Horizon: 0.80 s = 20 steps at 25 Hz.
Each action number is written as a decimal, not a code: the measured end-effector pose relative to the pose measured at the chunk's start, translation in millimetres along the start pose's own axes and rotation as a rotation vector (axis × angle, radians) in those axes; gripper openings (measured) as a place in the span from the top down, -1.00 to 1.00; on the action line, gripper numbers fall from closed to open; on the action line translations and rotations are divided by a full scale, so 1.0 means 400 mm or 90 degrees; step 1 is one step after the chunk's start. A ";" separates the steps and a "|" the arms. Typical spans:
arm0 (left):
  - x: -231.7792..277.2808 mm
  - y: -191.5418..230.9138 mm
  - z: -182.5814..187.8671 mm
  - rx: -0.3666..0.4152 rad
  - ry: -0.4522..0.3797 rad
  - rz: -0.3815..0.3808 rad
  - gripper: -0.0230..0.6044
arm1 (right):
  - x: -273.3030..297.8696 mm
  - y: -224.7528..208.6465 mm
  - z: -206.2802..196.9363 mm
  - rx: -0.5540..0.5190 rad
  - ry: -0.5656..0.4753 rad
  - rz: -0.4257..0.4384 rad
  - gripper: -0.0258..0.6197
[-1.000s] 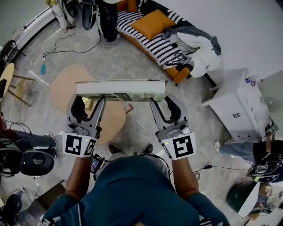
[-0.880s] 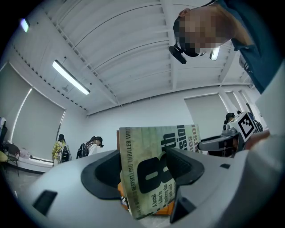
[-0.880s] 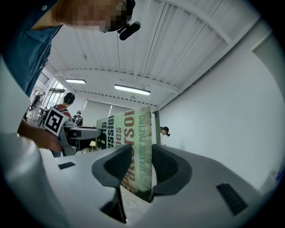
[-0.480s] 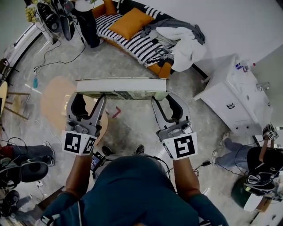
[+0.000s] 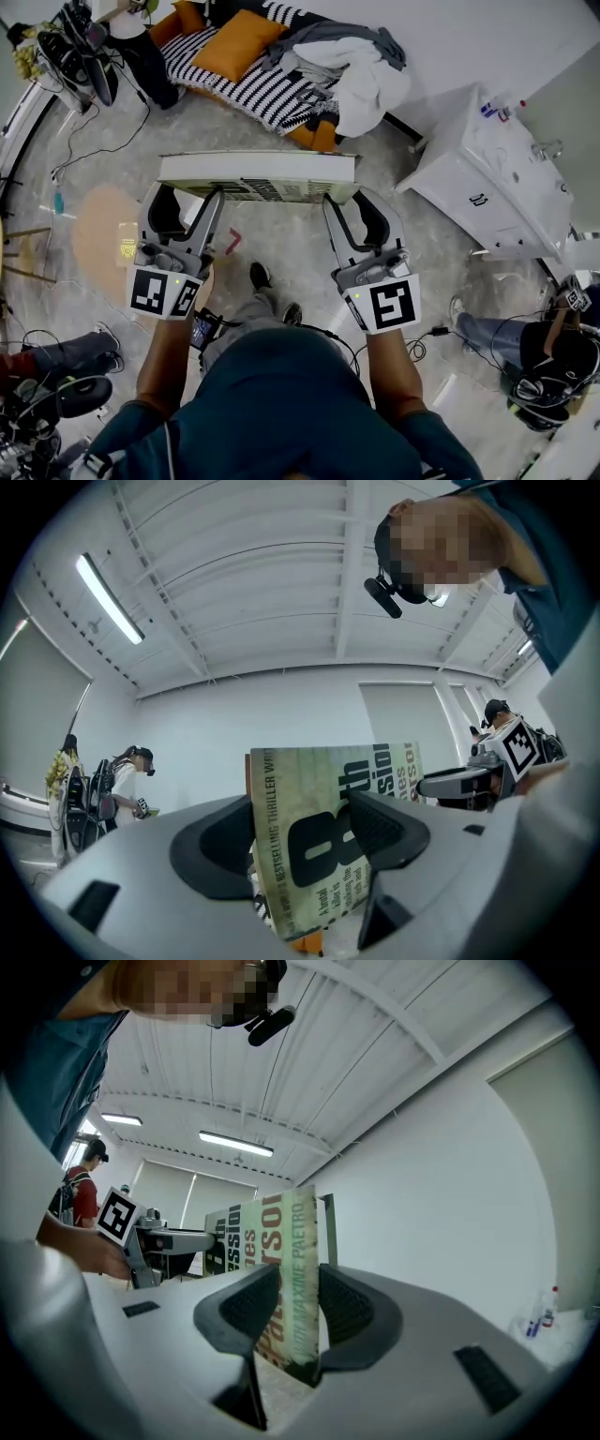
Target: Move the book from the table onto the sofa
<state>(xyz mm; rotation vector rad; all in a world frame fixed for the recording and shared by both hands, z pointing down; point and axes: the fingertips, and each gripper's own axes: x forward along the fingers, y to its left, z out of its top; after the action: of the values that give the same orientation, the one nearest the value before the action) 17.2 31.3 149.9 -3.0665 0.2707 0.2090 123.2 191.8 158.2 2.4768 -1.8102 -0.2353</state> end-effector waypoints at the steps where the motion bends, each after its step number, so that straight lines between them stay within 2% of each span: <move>1: 0.021 0.003 -0.008 -0.002 0.000 -0.006 -0.03 | 0.009 -0.015 -0.007 -0.001 0.003 -0.006 0.48; 4: 0.094 0.035 -0.028 -0.008 -0.004 -0.027 -0.03 | 0.062 -0.057 -0.022 -0.006 0.012 -0.025 0.48; 10: 0.316 0.223 -0.073 -0.031 0.004 -0.072 -0.03 | 0.305 -0.147 -0.051 -0.005 0.046 -0.061 0.48; 20: 0.343 0.244 -0.129 -0.010 -0.007 -0.078 -0.03 | 0.336 -0.158 -0.125 -0.003 0.035 -0.063 0.48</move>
<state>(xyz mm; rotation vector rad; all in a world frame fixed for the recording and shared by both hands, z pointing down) 140.5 -91.4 177.3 -3.0834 0.0805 0.2240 230.6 81.6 187.4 2.5468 -1.6675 -0.1749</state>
